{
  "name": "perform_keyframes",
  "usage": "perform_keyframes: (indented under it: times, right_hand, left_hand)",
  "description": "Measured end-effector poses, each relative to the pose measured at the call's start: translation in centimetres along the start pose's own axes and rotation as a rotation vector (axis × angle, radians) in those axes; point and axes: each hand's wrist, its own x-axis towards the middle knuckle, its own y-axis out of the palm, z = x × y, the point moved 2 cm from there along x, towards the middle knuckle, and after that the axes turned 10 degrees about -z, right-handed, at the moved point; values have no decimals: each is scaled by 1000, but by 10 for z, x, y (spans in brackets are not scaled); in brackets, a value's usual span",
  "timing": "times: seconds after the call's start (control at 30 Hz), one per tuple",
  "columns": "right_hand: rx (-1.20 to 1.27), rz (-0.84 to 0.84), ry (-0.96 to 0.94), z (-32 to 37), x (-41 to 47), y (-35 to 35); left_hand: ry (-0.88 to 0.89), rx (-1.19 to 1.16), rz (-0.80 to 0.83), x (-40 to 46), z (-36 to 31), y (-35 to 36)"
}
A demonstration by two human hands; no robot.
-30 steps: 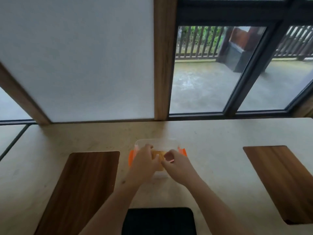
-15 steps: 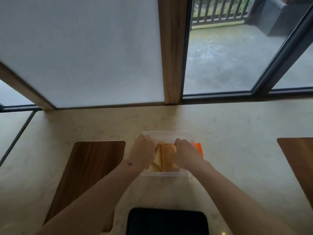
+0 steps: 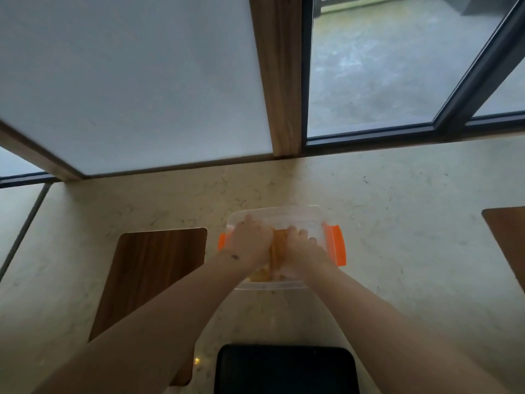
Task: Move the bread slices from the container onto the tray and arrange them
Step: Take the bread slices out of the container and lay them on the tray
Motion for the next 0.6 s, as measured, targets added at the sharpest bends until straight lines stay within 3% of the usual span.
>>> perform_keyframes:
  times: [0.13, 0.23, 0.33, 0.4, 0.6]
  right_hand:
    - [141, 130, 203, 5, 11, -3]
    - [334, 119, 363, 2, 19, -4]
    - [518, 154, 517, -2, 22, -9]
    - [508, 140, 526, -3, 19, -13]
    - [601, -36, 271, 5, -1, -41]
  left_hand:
    - [-35, -93, 0, -2, -6, 5]
    - [-309, -398, -16, -1, -13, 3]
    - [-500, -594, 71, 4, -18, 6]
    - [-553, -700, 169, 8, -17, 8]
    - [-682, -951, 279, 2, 3, 0]
